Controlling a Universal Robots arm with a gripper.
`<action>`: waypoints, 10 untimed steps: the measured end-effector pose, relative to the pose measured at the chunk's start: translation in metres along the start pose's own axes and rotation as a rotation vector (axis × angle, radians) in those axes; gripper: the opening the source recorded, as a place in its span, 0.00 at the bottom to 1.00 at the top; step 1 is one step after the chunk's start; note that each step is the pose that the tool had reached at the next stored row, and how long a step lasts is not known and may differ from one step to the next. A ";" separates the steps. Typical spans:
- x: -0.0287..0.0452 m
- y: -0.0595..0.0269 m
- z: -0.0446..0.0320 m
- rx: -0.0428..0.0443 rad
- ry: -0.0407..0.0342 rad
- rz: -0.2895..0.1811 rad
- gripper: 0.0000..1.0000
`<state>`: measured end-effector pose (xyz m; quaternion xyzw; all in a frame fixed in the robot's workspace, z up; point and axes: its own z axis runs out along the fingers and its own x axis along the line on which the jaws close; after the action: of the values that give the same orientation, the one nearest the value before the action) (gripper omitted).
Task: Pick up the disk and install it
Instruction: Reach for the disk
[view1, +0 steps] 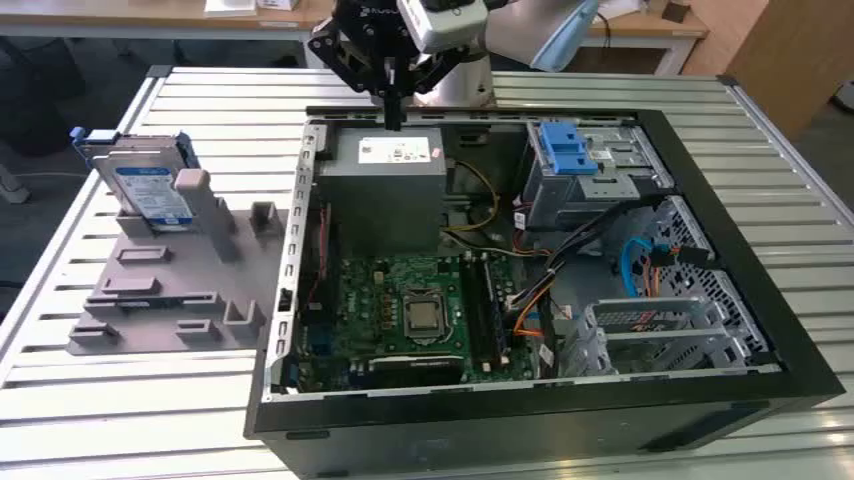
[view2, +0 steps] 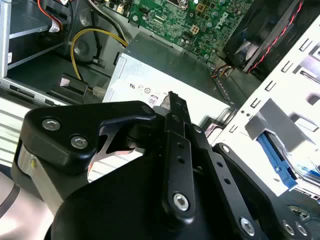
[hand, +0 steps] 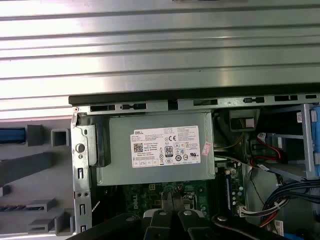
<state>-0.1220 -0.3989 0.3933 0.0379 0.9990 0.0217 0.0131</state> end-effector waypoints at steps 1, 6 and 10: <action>0.0000 0.0000 0.0000 0.0000 0.0000 0.000 0.11; 0.0000 0.0000 0.0000 0.0000 0.0000 0.000 0.11; 0.0007 0.0000 0.0000 0.0000 0.0000 0.000 0.11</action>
<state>-0.1227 -0.3989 0.3933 0.0379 0.9990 0.0217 0.0131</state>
